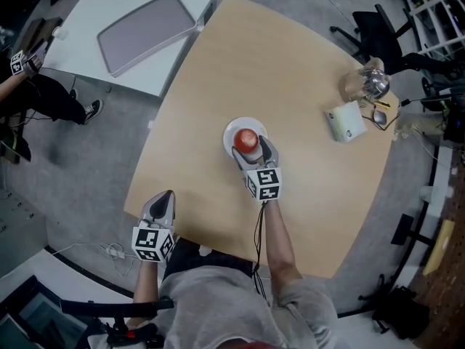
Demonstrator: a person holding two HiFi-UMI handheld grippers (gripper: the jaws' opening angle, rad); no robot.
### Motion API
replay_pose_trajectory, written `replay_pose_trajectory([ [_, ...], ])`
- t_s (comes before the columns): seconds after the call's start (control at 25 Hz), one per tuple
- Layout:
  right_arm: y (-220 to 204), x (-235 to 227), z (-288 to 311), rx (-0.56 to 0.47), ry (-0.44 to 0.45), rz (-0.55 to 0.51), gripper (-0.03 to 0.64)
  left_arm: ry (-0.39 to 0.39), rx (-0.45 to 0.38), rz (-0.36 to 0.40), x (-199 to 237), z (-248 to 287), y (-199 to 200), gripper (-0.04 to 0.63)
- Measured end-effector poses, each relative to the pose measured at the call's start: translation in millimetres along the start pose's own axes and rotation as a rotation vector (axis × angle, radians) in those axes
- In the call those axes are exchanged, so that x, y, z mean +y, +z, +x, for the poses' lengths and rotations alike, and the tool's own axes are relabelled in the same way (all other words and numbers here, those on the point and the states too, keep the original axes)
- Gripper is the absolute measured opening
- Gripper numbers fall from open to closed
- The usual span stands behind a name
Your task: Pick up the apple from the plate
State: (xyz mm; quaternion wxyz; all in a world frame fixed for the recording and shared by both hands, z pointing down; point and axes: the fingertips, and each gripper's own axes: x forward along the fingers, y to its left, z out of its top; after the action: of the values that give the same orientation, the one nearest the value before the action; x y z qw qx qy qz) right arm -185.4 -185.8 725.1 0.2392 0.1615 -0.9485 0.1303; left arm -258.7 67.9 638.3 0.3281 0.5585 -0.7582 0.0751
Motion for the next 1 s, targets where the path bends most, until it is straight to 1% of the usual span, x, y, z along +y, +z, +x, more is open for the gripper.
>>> replay_pose_trajectory([
  [0.2,-0.4,-3.0,3.1,0.005,-0.019,-0.011,0.380,0.004,0.001,-0.004,0.1,0.4,-1.4,0.020],
  [0.36,1.2,-2.8,3.9,0.001,-0.019,-0.017,0.367,0.003,0.000,-0.005,-0.9,0.6,-0.6,0.020],
  [0.84,-1.0,-3.3,6.8,0.014,-0.005,-0.034,0.362,0.004,-0.019,0.001,-1.4,-2.1,4.5,0.020],
  [1.0,-0.9,-3.8,9.3,0.016,-0.003,-0.022,0.362,0.001,-0.026,0.009,-2.6,-2.5,7.4,0.020],
])
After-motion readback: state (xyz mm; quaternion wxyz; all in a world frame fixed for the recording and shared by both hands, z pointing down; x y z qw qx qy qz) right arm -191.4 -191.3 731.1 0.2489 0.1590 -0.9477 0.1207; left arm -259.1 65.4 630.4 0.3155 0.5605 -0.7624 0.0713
